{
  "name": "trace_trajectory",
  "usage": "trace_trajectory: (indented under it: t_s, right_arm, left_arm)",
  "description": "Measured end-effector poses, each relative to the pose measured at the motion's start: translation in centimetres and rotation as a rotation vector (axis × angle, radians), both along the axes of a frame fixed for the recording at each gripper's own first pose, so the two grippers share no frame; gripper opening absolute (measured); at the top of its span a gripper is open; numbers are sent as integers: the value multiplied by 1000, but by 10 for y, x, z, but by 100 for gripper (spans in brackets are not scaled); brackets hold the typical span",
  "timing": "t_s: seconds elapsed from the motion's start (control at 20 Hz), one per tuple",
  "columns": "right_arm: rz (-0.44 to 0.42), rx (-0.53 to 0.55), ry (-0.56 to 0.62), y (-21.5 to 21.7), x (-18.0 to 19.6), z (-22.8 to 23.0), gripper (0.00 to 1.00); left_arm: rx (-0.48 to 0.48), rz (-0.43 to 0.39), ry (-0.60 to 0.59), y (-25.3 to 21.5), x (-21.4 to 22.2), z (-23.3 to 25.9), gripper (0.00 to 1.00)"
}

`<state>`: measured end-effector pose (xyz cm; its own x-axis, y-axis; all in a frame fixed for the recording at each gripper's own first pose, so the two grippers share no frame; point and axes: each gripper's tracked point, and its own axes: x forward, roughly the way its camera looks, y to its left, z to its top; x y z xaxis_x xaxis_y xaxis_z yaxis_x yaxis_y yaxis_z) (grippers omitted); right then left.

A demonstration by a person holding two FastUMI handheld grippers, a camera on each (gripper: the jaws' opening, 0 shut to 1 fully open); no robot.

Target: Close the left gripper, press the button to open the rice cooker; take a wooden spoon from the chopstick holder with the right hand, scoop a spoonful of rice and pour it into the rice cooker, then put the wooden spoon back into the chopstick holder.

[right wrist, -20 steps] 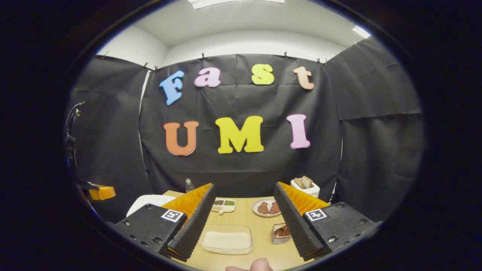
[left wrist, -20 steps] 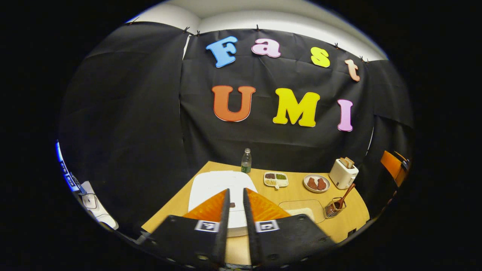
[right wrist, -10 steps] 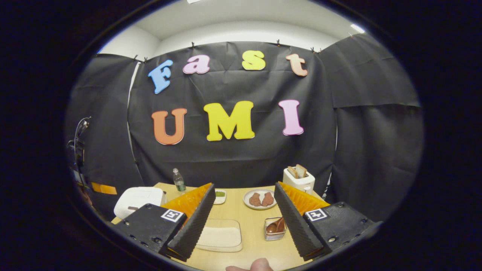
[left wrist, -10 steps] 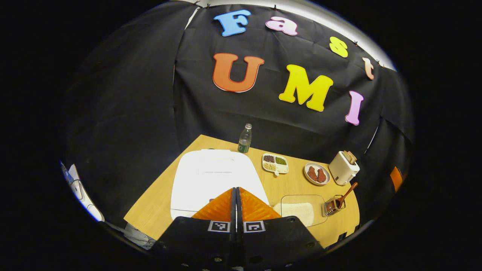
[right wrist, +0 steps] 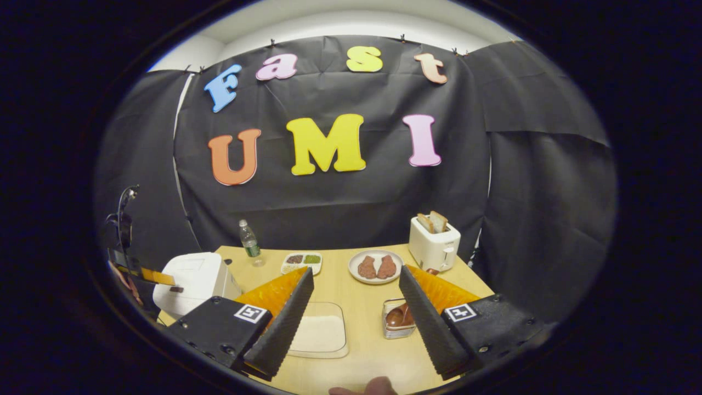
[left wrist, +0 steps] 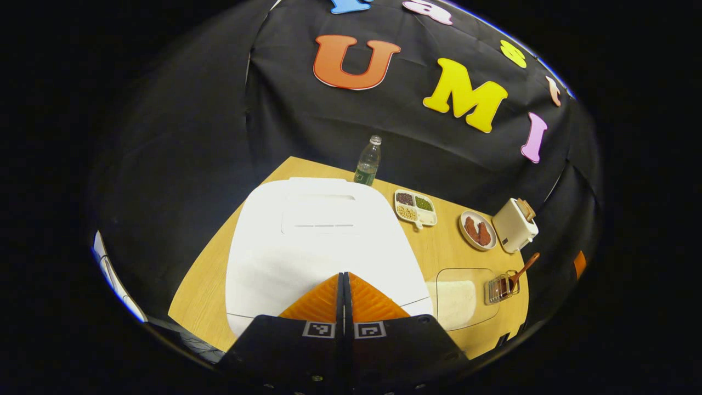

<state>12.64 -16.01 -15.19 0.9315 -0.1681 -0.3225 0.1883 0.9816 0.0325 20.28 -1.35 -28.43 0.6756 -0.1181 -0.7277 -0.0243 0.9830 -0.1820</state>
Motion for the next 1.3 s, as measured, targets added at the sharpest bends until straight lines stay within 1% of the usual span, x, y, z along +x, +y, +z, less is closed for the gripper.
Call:
trace_trajectory:
  t_s: [0.05, 0.1, 0.15, 0.25, 0.3, 0.35, 0.4, 0.45, 0.5, 0.6, 0.65, 0.7, 0.75, 0.8, 0.85, 0.9, 0.95, 1.0, 1.05, 1.1, 1.15, 1.2, 1.25, 1.3]
  right_arm:
    - [-2, -1, 5, 0, 0, -1, 100]
    - [-3, 0, 5, 1, 2, -1, 100]
    - [-4, 0, 6, 1, 3, -1, 100]
    - [-2, 1, 4, 3, 3, 0, 100]
    - [-4, 0, 4, 4, 4, 0, 100]
    - [-3, 0, 6, 4, 4, 1, 100]
    - [-1, 1, 6, 6, 4, 1, 96]
    - [-1, -4, 5, 6, 3, 2, 96]
    - [-3, -9, -5, 6, 2, 6, 100]
    - [-2, -13, -23, 5, 1, 17, 100]
    - [-2, -15, -33, 5, -1, 21, 100]
    - [0, -22, -43, 4, -2, 27, 100]
    - [0, -34, -57, 3, -3, 33, 96]
    - [-1, -46, -72, 1, -5, 39, 100]
    - [1, -54, -85, 0, -7, 44, 100]
    - [1, -58, -97, 0, -10, 48, 96]
    - [0, -57, -106, -2, -11, 52, 100]
    - [-1, -53, -116, -4, -13, 56, 100]
    - [-4, -52, -124, -5, -16, 58, 100]
    - [-7, -53, -134, -7, -18, 63, 100]
    - [-12, -58, -148, -10, -21, 69, 100]
    - [-17, -63, -166, -12, -24, 74, 96]
    - [-19, -68, -175, -14, -27, 76, 100]
    - [-21, -70, -182, -16, -30, 77, 100]
  left_arm:
    - [5, -2, 22, 0, -6, -2, 0]
    - [7, -3, -2, 2, -3, 5, 0]
    - [5, -7, 10, 0, -5, 1, 0]
    - [-7, 20, 27, 0, -8, -1, 0]
    - [-2, 18, 52, 1, -10, -8, 0]
    - [1, 26, 45, 3, -13, -3, 0]
    - [4, 35, 60, 3, -14, -7, 0]
    - [8, 39, 49, 2, -13, -8, 0]
    - [9, 46, 36, 2, -12, -6, 0]
    - [10, 66, -12, 5, -8, 3, 0]
    - [3, 85, -54, 6, -3, 13, 1]
    - [-17, 113, -109, 6, 3, 29, 1]
    - [-34, 133, -174, 7, 7, 51, 1]
    - [-44, 136, -254, 7, 15, 77, 2]
    - [-47, 130, -331, 6, 23, 99, 7]
    - [-29, 126, -399, 7, 30, 120, 16]
    - [3, 124, -451, 11, 32, 139, 46]
    - [37, 124, -493, 17, 41, 154, 59]
    - [57, 117, -533, 18, 40, 172, 72]
    - [85, 113, -570, 19, 40, 185, 80]
    - [111, 102, -602, 17, 40, 198, 93]
    - [132, 93, -638, 14, 36, 211, 95]
    - [138, 85, -668, 11, 30, 223, 94]
    - [138, 75, -693, 5, 22, 232, 94]
